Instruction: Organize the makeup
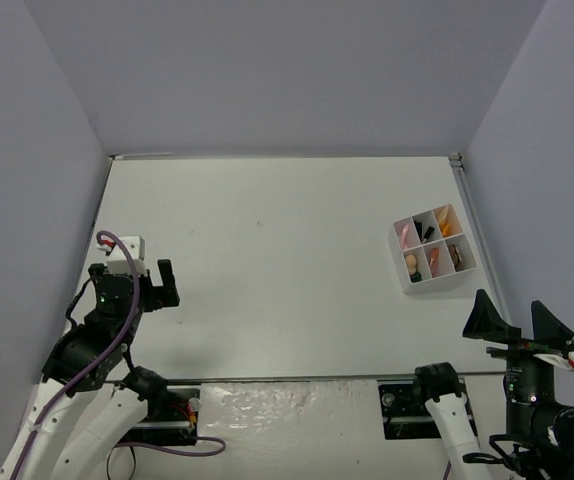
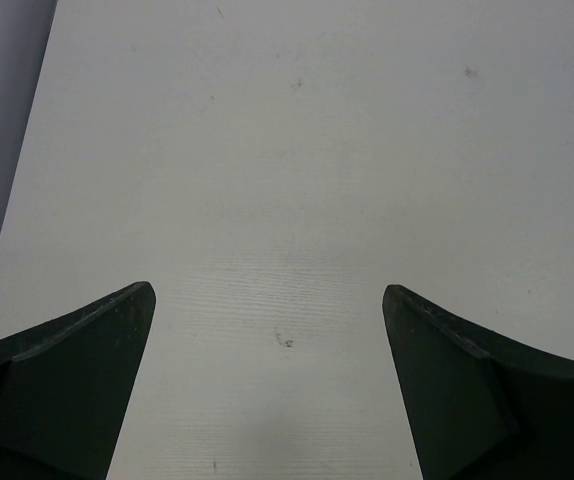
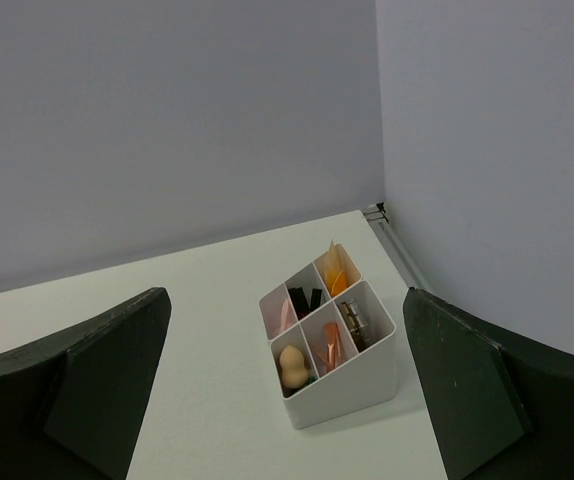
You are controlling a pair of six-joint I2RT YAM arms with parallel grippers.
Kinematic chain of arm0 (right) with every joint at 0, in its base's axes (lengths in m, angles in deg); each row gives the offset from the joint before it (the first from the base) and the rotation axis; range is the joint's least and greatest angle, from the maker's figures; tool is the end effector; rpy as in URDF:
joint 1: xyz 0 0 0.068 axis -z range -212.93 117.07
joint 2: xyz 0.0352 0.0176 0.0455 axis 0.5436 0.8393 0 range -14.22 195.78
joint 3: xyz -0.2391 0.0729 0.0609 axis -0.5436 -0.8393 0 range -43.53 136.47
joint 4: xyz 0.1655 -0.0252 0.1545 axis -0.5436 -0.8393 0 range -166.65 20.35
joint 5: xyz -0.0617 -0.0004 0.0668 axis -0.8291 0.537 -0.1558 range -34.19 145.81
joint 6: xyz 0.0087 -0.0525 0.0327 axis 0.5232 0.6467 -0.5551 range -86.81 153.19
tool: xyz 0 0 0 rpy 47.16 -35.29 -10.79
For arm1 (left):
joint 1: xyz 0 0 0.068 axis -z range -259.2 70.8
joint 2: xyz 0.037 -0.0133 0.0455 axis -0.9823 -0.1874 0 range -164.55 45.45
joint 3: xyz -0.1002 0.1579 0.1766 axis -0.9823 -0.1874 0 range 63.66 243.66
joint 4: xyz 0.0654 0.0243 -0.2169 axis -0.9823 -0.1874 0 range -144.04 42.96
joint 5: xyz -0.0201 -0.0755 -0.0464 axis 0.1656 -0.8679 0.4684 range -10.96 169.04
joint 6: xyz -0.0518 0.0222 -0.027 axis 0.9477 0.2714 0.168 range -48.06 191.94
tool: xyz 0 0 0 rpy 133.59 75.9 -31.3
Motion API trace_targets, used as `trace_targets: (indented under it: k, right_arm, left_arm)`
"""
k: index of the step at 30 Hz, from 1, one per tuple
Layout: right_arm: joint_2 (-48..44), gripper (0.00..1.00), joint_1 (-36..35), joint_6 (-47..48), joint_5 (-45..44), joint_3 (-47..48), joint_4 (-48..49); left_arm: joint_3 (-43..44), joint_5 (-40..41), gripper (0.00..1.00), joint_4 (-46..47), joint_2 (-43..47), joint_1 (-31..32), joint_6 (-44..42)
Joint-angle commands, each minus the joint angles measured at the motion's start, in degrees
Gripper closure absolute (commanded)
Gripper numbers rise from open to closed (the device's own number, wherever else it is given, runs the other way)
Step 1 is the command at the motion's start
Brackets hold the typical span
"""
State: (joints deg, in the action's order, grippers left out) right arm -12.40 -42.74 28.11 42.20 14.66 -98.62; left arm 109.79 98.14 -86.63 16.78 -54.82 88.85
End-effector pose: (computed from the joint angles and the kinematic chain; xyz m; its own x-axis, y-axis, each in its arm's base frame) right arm -0.0528 -0.0204 0.3838 0.4553 0.1661 -0.8747 0.0000 0.9824 0.1866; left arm 0.0919 -0.0246 0.3075 -0.3615 -0.1379 -0.9221 0.0092 0.9884 -0.1514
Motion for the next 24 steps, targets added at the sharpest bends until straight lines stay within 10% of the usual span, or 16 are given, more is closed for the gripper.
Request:
trace_targets:
  k: [1,24]
  right_arm:
    - [0.81,0.0,-0.39,1.83,1.0,1.05,3.26]
    - [1.67,0.0,-0.39,2.55,1.58,2.25,3.31]
  left_arm:
    - [0.5,-0.64,0.03,3.56,-0.82,-1.48,-0.82]
    - [0.01,-6.25,0.03,4.88,-1.9,-7.6,-1.26]
